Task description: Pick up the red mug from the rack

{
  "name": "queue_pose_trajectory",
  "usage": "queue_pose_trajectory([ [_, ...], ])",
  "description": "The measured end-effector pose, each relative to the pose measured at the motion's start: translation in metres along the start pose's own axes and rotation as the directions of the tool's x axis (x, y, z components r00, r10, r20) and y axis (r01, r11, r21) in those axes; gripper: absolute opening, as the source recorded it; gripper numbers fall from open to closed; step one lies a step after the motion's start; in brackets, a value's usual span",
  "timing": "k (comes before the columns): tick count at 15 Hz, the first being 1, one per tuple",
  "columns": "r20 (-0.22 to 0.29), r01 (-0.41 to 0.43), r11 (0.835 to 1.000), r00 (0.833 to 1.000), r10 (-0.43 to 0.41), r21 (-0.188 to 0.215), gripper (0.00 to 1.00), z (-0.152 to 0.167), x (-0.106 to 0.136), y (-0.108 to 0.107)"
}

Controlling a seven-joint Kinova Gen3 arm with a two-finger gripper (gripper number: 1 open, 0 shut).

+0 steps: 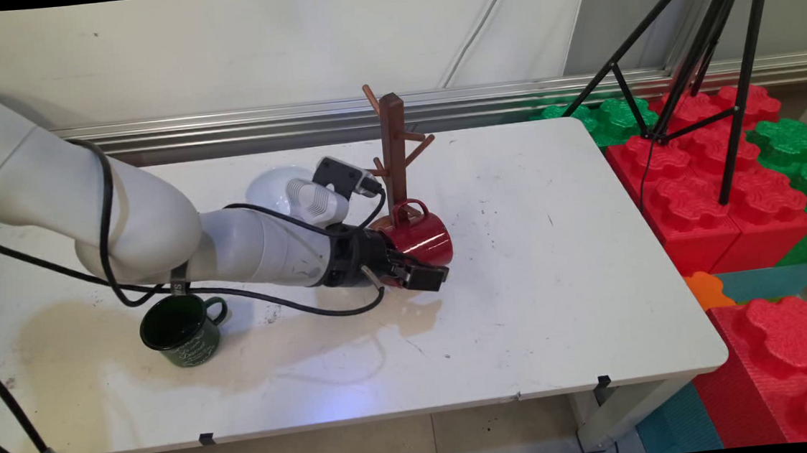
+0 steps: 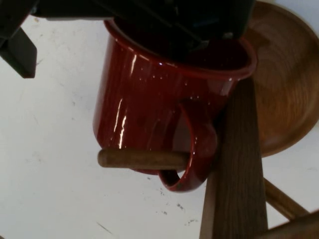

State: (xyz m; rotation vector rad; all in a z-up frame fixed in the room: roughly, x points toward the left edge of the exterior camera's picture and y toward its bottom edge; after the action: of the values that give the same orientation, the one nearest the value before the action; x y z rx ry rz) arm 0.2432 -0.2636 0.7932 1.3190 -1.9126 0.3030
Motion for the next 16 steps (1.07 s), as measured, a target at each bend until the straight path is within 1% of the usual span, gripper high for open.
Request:
queue_pose_trajectory([
  [11,-0.009,0.024,1.000,1.000,-0.024,-0.009,1.00,0.0091,-0.0020,-0.0012],
  [12,-0.010,0.026,1.000,1.000,-0.026,-0.009,0.00,0.0096,-0.0021,-0.0012],
  [16,-0.012,0.026,1.000,1.000,-0.027,-0.008,0.00,0.0102,-0.0031,-0.0019],
])
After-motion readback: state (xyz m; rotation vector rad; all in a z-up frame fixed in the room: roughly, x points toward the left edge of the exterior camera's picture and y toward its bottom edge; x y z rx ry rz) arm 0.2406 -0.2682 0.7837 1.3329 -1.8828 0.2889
